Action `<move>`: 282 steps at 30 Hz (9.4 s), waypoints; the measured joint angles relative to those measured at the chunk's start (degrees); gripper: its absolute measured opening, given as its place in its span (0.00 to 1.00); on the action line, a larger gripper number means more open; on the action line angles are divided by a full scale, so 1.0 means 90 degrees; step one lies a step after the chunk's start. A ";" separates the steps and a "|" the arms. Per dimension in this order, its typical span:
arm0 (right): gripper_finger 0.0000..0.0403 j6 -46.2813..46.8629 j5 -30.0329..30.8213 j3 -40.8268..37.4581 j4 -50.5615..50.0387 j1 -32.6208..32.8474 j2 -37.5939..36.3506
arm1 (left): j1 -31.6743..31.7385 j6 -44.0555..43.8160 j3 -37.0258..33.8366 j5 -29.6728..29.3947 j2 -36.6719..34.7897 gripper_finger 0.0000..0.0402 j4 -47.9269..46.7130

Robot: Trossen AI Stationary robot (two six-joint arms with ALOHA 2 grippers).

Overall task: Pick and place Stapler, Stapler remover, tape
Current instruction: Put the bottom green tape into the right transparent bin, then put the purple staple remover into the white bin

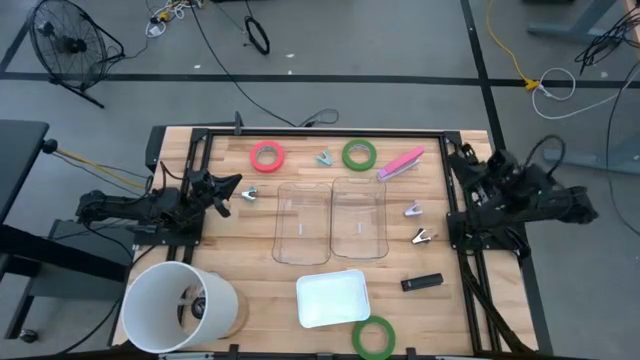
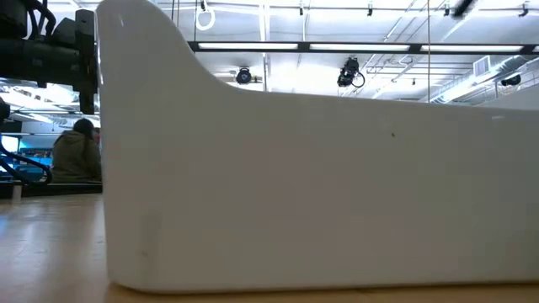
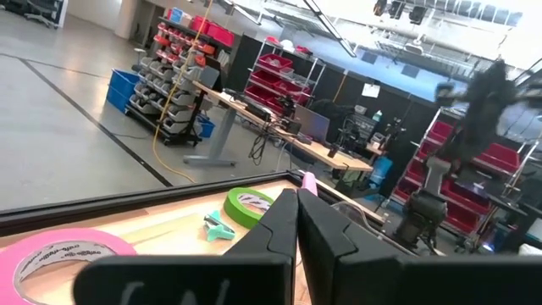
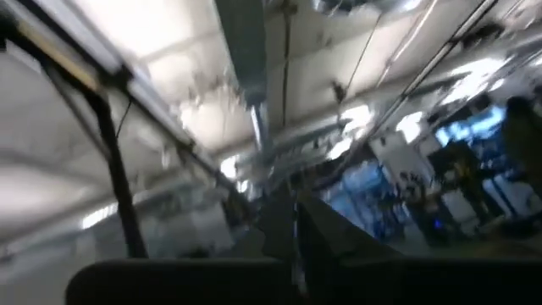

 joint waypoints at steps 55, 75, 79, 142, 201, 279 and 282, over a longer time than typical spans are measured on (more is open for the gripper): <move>0.54 0.7967 -0.1320 0.5270 -0.6609 0.4578 0.8550 | -0.0002 -0.0235 0.0000 0.0538 0.0002 0.03 -0.0364; 0.46 0.8283 -0.1536 0.5270 -0.6727 0.4130 0.9370 | 0.0000 -0.0239 0.0000 0.0607 0.0002 0.03 -0.0408; 0.43 0.8069 -0.1529 0.5270 -0.7210 0.4192 0.9370 | -0.0002 -0.0239 0.0000 0.0612 0.0001 0.03 -0.0410; 0.13 0.9191 -0.2264 0.4017 -0.5399 0.4598 0.9812 | -0.0002 -0.0399 0.0000 0.0681 0.0000 0.03 -0.0503; 0.13 0.2422 -0.1231 0.3992 -0.8327 -0.1387 0.6252 | -0.0002 -0.0747 0.0000 0.0886 0.0002 0.03 -0.0507; 0.45 -0.0806 -0.1292 0.5253 -1.1777 -0.2909 0.6451 | -0.0002 -0.1069 -0.0002 0.0595 0.0000 0.03 -0.0459; 0.47 -0.0566 -0.1137 0.5176 -1.2172 -0.2787 0.6446 | -0.0001 -0.1067 -0.0002 0.0595 0.0000 0.03 -0.0460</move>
